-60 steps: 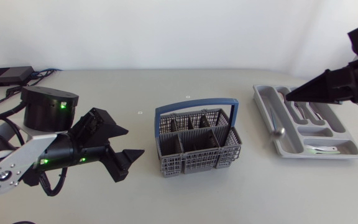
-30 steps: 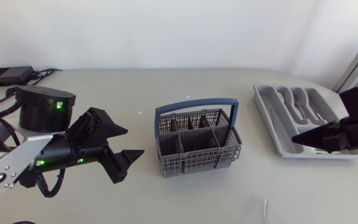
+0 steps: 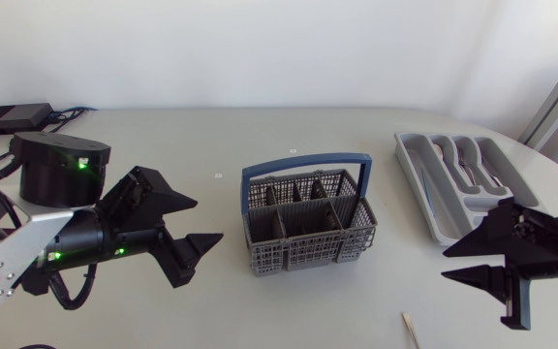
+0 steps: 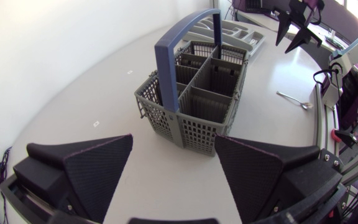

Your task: Sort the cutlery from the basket into the organizer compartments.

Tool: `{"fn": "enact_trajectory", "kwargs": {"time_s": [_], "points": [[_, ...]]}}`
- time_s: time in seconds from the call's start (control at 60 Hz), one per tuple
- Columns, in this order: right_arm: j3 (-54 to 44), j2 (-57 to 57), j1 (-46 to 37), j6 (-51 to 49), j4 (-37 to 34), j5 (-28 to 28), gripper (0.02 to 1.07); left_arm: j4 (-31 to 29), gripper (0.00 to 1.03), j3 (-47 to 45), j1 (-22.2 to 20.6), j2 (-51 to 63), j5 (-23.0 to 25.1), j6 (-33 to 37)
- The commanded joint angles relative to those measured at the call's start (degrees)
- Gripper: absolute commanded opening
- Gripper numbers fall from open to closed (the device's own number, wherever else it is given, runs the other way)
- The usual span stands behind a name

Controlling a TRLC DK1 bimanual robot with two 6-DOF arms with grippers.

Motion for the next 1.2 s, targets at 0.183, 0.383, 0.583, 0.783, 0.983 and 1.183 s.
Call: {"fn": "enact_trajectory", "kwargs": {"time_s": [0.183,0.383,0.583,0.783,0.983,1.183], "points": [[-9.39,-0.24,10.45,-21.87,3.65,10.45,0.55,-0.27,0.92,-1.27,-0.87,0.59,0.42,-0.37],[-10.97,1.52,19.5,-22.49,3.47,17.39,0.54,0.08,0.92,-0.83,-0.87,2.43,0.42,-0.28],[-16.51,1.26,23.81,-26.62,9.89,23.63,0.52,0.52,0.92,-0.39,-0.78,4.01,0.42,-0.11],[-16.6,1.61,27.32,-28.2,9.8,25.74,0.52,1.49,0.92,-0.21,-0.87,5.6,0.42,-0.28],[-18.88,-0.06,33.65,-28.29,9.54,28.55,0.52,1.92,0.92,-0.21,-0.51,6.21,0.51,-0.37],[-21.43,0.99,39.45,-26.44,11.21,29.87,0.52,2.19,0.94,-0.12,-0.07,6.83,0.51,-0.28]]}}
